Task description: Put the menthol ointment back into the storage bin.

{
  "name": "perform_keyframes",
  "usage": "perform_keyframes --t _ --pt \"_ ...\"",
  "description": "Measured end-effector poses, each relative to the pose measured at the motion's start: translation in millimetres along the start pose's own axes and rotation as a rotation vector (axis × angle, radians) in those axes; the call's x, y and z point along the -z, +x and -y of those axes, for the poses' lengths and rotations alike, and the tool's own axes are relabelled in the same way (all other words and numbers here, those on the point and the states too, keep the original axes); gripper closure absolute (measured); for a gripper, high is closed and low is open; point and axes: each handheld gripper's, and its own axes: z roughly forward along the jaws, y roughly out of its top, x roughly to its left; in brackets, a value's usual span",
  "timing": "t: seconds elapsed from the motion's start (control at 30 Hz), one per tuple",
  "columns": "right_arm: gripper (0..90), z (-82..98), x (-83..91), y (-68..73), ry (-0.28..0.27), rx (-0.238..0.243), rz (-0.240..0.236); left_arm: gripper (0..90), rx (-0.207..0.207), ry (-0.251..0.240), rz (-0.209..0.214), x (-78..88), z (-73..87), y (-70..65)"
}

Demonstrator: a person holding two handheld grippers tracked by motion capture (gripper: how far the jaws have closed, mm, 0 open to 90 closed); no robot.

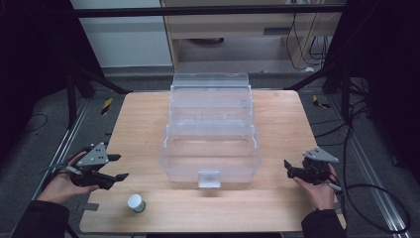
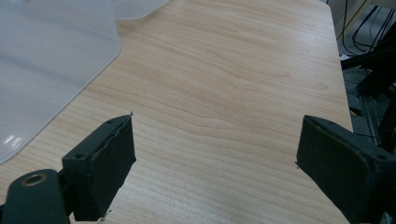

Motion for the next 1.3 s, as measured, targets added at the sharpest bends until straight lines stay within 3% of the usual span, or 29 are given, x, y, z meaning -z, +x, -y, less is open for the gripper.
perform_keyframes --t 0.27,0.47,1.0,1.3 --pt "11.9 0.3 -0.3 0.5 0.007 0.009 -0.003 33.8 -0.107 0.079 0.096 -4.3 -3.2 -8.9" --pt "12.5 0.7 -1.0 0.9 0.014 0.017 -0.010 35.0 -0.150 0.122 0.147 -10.0 -5.3 -15.1" --pt "12.9 1.1 -2.3 1.7 0.027 0.028 -0.017 35.4 -0.238 0.235 0.221 -23.3 -7.4 -29.7" --pt "13.4 1.5 -3.2 2.3 0.036 0.035 -0.020 34.3 -0.273 0.266 0.249 -30.4 -8.2 -36.9"
